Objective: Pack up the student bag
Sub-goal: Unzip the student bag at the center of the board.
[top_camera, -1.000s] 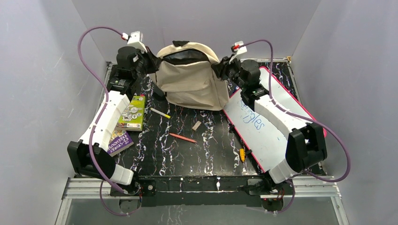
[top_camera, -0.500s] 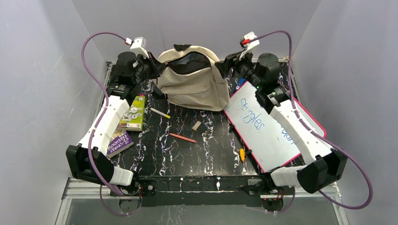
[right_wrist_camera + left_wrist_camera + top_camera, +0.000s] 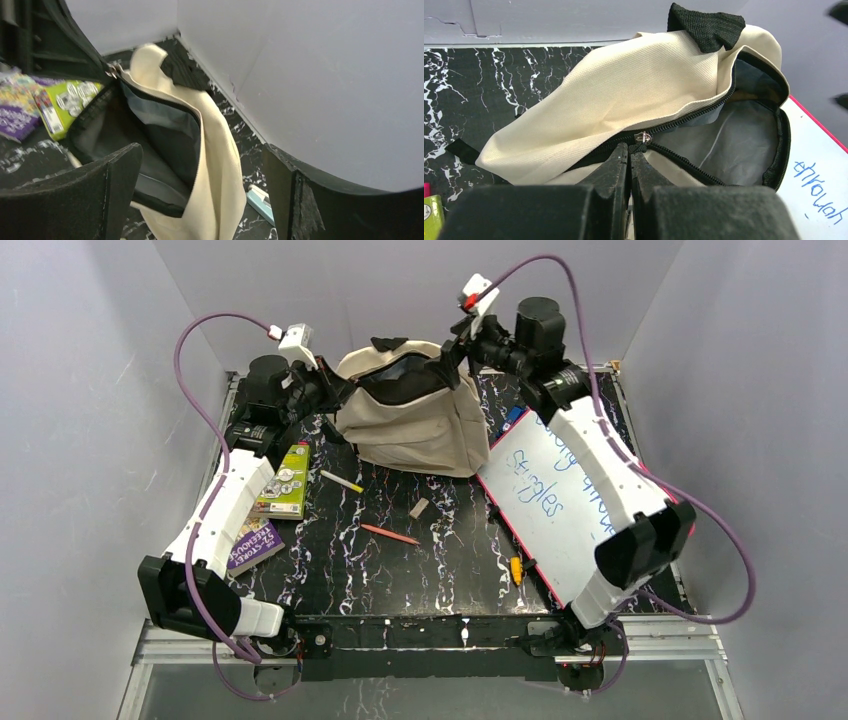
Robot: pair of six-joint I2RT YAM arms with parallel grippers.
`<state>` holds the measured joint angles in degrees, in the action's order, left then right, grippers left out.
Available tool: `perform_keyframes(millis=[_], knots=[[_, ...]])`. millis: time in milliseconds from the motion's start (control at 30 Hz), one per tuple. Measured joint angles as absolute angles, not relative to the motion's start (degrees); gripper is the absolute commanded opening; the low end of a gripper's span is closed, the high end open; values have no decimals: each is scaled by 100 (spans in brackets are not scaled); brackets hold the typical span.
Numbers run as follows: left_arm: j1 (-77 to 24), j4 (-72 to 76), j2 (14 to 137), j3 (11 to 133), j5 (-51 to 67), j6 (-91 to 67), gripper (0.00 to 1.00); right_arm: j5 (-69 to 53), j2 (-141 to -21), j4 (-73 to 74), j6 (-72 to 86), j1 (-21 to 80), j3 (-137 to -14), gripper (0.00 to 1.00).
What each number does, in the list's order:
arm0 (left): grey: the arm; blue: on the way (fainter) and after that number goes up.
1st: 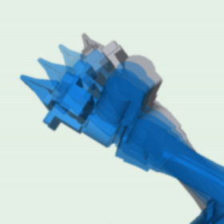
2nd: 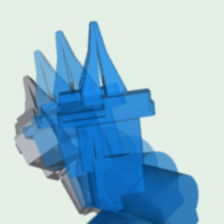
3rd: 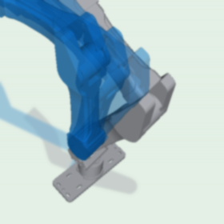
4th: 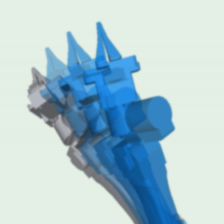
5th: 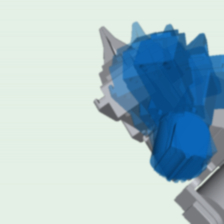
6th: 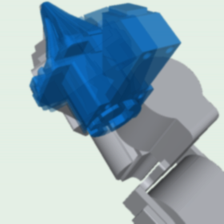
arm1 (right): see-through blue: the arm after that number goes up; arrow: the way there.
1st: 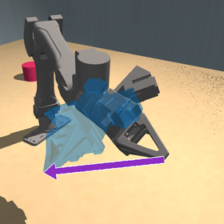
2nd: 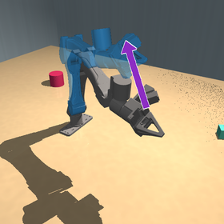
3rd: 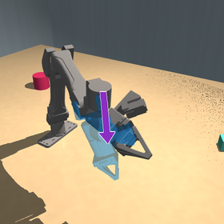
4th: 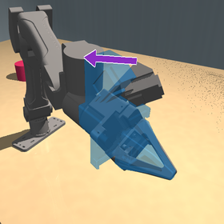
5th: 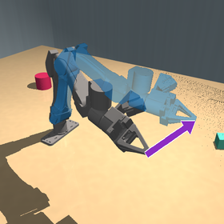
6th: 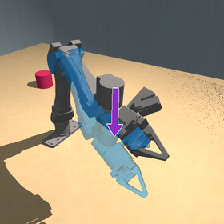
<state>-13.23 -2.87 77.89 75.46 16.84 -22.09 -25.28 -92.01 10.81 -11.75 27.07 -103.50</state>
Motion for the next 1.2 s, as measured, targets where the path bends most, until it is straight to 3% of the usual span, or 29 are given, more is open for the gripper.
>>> perform_keyframes(millis=[333,800,933,1100,1200], knots=[[-1323,-296,7773,7529,1774,-2202,0,-3120,-10645,2206,-2058,2733,-11710,99],[-1323,-298,7607,7435,1848,-2067,0,-3367,-11115,2681,-2128,2825,-12398,89],[-1323,-274,7524,7310,1850,-2029,0,-3297,-11356,2757,-2108,2825,-12543,68],[-1323,-283,7454,7223,1809,-2010,0,-3306,-11386,2744,-2045,2825,-12484,23],[-1323,-344,7422,7203,1658,-2021,0,-3317,-11142,2311,-1922,2825,-11935,7]])
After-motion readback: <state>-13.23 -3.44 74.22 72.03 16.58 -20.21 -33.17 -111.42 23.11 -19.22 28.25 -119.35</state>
